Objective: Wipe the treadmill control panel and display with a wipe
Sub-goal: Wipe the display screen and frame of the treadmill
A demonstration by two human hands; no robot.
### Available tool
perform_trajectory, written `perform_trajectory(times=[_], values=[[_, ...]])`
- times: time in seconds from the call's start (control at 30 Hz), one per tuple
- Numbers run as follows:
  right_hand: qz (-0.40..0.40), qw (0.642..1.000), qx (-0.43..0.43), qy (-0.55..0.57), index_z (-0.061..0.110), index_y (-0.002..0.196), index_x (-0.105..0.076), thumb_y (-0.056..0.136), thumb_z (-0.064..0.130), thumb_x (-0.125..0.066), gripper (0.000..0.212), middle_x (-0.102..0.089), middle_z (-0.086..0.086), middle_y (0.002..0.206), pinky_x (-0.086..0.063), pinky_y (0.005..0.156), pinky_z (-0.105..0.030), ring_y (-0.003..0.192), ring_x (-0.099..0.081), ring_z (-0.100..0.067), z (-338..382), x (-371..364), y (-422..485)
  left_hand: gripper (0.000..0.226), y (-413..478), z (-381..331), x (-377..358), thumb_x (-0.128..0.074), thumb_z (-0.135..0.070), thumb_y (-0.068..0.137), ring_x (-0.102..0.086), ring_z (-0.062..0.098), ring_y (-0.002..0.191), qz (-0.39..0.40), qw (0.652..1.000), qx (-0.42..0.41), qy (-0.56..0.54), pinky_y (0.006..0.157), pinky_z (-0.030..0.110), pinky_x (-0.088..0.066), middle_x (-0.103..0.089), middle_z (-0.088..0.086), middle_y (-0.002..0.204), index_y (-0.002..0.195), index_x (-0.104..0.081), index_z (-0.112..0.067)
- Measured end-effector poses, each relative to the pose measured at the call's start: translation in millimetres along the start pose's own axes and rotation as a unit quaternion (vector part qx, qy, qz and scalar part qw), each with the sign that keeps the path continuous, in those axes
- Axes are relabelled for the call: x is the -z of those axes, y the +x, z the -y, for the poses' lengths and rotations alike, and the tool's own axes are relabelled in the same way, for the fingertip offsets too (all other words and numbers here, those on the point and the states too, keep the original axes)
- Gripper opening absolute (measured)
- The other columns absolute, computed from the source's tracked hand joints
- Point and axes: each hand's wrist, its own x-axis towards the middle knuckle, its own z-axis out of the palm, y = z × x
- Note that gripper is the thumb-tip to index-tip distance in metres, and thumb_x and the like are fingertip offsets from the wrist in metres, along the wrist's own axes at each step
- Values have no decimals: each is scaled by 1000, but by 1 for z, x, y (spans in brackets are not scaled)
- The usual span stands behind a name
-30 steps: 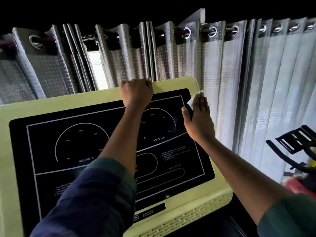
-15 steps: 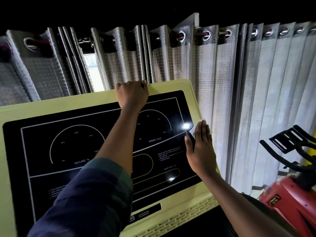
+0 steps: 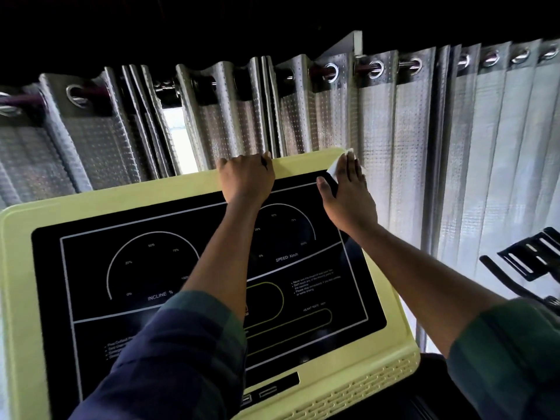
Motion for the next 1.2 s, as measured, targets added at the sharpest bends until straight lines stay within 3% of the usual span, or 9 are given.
perform_trajectory(times=[0.47,0.87,1.2], values=[[-12,999,-13,-32,7,160,-3,106,49,-33,76,2,-7,170,-8,128,-36,157,3,-21,-28,-8,-103,56,-1,-3,4,-28,-42,103,-66,32,85,3,1000,-2,3,88,39,-38,-72,18,89,95,-75,-13],[-14,998,-58,2,12,161,-2,107,45,-26,67,2,-3,169,-12,128,-39,157,3,-16,-50,-21,-185,56,-1,-1,3,-31,-41,103,-66,35,83,-1,1000,2,-26,91,40,-37,-71,20,85,91,-75,-9],[4,997,-74,9,7,160,-2,106,51,-25,74,3,-7,169,-5,128,-34,157,3,-19,-29,-9,-116,55,-1,1,4,-30,-40,103,-66,33,82,4,1000,-3,-5,91,40,-37,-72,18,86,93,-75,-9]])
